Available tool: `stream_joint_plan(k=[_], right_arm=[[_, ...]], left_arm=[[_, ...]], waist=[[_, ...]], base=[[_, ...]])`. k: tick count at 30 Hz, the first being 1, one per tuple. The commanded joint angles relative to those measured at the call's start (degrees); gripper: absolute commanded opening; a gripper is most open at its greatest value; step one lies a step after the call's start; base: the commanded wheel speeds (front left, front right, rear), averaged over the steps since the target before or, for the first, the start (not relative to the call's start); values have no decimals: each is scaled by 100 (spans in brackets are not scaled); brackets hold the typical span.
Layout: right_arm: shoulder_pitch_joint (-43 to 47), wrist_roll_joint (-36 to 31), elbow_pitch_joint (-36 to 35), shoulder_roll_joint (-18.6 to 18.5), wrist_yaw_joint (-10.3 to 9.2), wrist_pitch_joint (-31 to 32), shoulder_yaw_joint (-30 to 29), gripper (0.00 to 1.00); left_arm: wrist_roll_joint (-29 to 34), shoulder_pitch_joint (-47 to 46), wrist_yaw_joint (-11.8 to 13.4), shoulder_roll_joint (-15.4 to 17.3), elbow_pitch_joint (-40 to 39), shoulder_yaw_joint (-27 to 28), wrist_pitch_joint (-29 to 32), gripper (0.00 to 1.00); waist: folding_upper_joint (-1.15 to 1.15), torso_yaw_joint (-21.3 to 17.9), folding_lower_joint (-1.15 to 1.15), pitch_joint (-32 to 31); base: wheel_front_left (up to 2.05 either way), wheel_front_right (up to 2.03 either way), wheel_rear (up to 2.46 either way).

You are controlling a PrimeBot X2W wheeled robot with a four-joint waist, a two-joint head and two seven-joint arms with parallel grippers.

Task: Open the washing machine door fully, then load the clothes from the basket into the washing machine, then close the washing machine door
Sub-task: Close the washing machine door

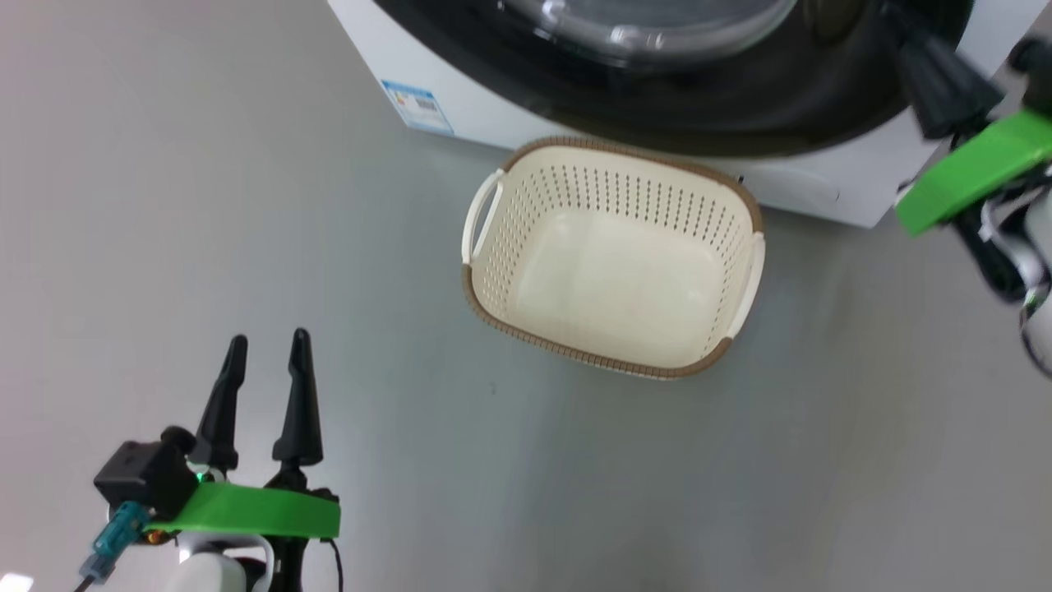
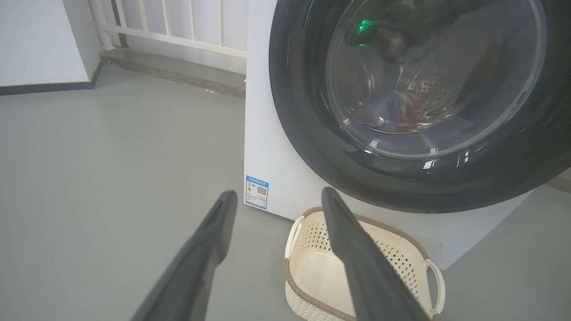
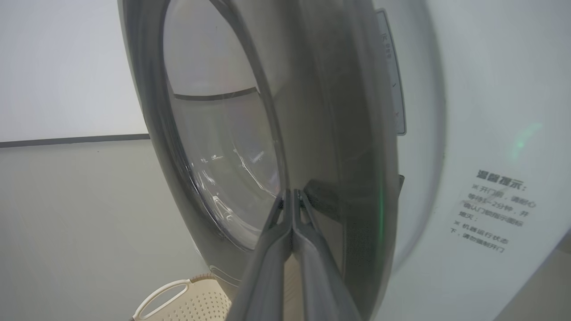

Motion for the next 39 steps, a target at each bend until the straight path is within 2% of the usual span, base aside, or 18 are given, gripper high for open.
stream_joint_plan(k=[1,15,27,28,29,32,33,34,39], right_arm=[[-255,141,-16,-92,-2,-28,-14,0],[-1032,100,605,-197,-2,-28,-254,0],[-640,168,430,23,-2,-28,-189,0],[-577,189,366,36,-2,-28,-194,19],[-505,206,292,47,-2,-28,-192,33],[-258,241,32,63,-2,-28,-179,49],[-168,243,-61,62,-2,-28,-184,90],[-73,243,-158,65,-2,-28,-203,100],[442,182,-578,118,-2,-28,-360,100]], left_arm=[[20,-178,-20,118,-160,135,-77,100],[37,-354,-20,118,-118,77,-77,100],[71,-345,-20,133,-94,152,-77,100],[80,-338,-20,140,-90,159,-77,100],[84,-332,-20,150,-83,163,-77,100],[91,-314,-20,202,-61,154,-77,100],[93,-308,-20,218,-52,152,-77,100],[97,-302,-20,237,-42,150,-77,100],[116,-257,-20,354,15,131,-77,100]], waist=[[0,54,-1,353],[0,112,-1,460],[0,-109,-1,176],[0,-152,-1,128],[0,-199,-1,75],[0,-367,-1,-105],[0,-429,-1,-171],[0,-497,-1,-240],[0,-890,-1,-606]], base=[[0,0,0],[0,0,0],[0,0,0],[0,0,0],[0,0,0],[0,0,0],[0,0,0],[0,0,0],[0,0,0]])
